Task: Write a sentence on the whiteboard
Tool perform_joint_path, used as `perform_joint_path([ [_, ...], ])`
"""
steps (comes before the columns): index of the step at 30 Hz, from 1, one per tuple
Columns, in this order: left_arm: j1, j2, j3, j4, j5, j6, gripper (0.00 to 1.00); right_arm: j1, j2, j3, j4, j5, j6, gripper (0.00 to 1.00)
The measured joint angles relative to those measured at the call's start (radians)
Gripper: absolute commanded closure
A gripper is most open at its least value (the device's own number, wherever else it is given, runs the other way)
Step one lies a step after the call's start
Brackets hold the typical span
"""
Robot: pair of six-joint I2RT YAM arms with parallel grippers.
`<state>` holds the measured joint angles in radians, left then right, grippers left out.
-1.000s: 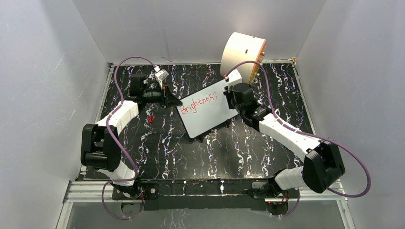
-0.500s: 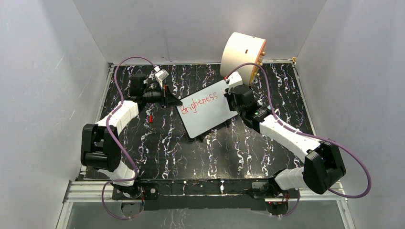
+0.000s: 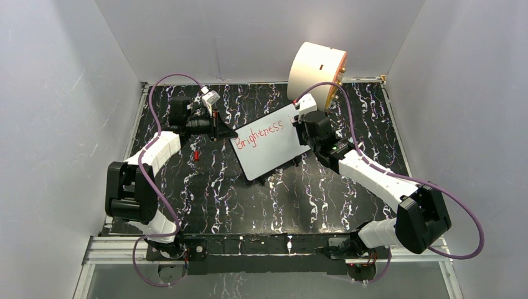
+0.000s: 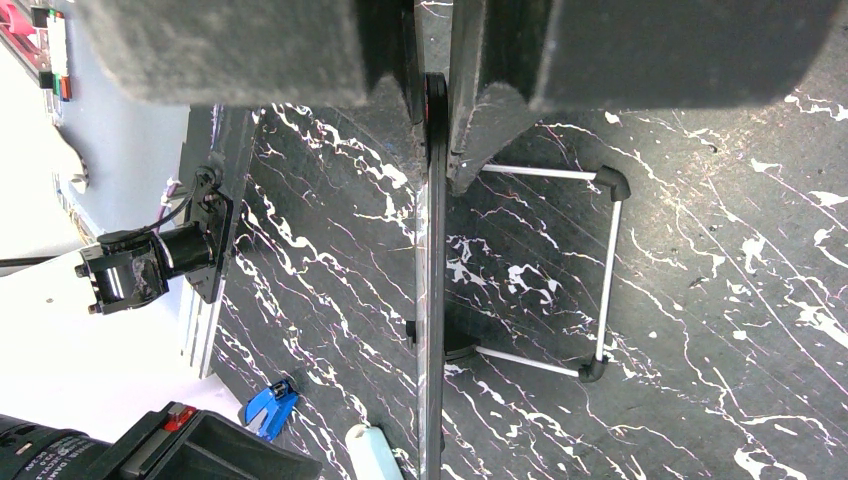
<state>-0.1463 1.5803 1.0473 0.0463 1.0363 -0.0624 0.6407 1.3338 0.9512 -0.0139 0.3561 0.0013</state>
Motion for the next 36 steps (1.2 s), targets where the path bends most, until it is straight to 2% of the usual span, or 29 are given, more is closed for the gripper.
perform_joint_path([
  [36,0.0,0.0,0.0,0.0,0.0,0.0,1.0,-0.006,0.014,0.021,0.035,0.009,-0.024,1.0],
])
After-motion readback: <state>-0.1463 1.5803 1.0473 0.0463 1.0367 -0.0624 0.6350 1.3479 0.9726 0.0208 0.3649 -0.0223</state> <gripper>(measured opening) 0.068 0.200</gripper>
